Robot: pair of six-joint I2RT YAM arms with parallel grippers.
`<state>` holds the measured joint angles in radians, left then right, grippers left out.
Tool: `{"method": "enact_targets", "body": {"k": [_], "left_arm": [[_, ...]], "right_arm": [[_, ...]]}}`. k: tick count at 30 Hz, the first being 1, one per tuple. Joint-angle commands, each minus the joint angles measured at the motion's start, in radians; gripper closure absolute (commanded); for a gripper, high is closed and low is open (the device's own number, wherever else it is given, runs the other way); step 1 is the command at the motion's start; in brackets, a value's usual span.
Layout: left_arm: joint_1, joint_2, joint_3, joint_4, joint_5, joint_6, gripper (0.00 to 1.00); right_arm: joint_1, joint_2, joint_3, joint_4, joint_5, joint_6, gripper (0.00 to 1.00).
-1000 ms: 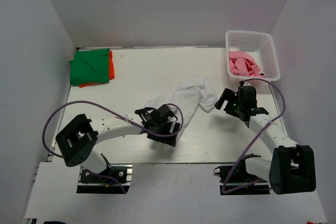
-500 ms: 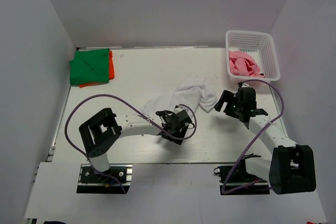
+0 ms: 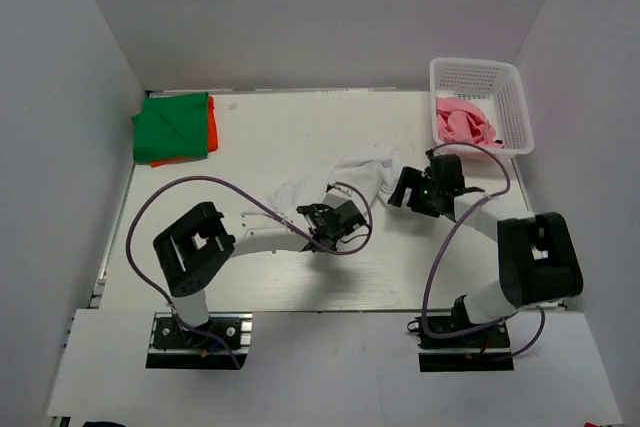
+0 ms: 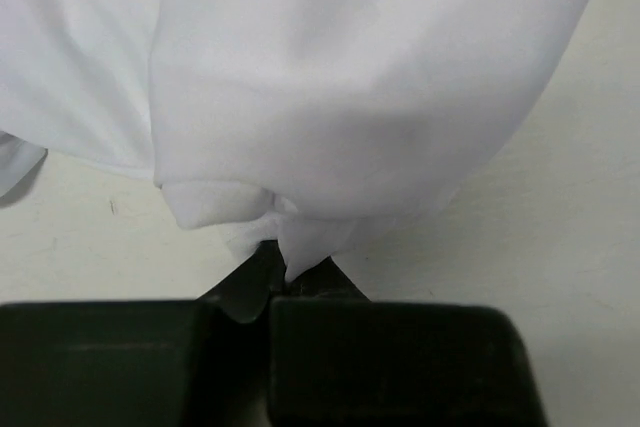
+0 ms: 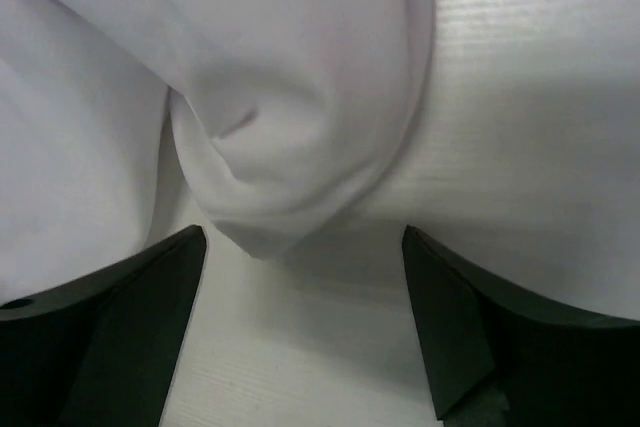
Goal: Fold and stack the t-shirts
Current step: Flatten out the tshirt
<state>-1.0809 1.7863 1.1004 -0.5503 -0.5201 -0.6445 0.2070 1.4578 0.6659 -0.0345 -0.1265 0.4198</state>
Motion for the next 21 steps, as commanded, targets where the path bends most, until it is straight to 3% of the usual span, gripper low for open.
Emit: {"method": "enact_targets", "body": {"k": [1, 4, 5, 9, 15, 21], "left_arm": [[0.025, -0.128, 0.029, 0.077, -0.049, 0.005, 1.00], [0.062, -0.224, 0.009, 0.139, 0.047, 0.061, 1.00], [0.073, -0.243, 0.009, 0.167, 0.072, 0.072, 1.00], [0.116, -0.307, 0.031, 0.190, 0.147, 0.108, 1.00], [0.174, -0.404, 0.117, 0.190, 0.108, 0.184, 1.00], [0.208, -0.539, 0.186, 0.243, -0.087, 0.258, 1.00]], "right_arm": [[0.028, 0.084, 0.053, 0.022, -0.018, 0.023, 0.15], [0.043, 0.105, 0.081, 0.070, -0.007, 0.040, 0.38], [0.048, 0.116, 0.087, 0.073, 0.007, 0.056, 0.57], [0.048, 0.131, 0.145, 0.090, 0.068, 0.068, 1.00], [0.046, -0.019, 0.245, 0.058, 0.122, -0.030, 1.00], [0.040, -0.227, 0.366, -0.002, 0.191, -0.136, 1.00]]}}
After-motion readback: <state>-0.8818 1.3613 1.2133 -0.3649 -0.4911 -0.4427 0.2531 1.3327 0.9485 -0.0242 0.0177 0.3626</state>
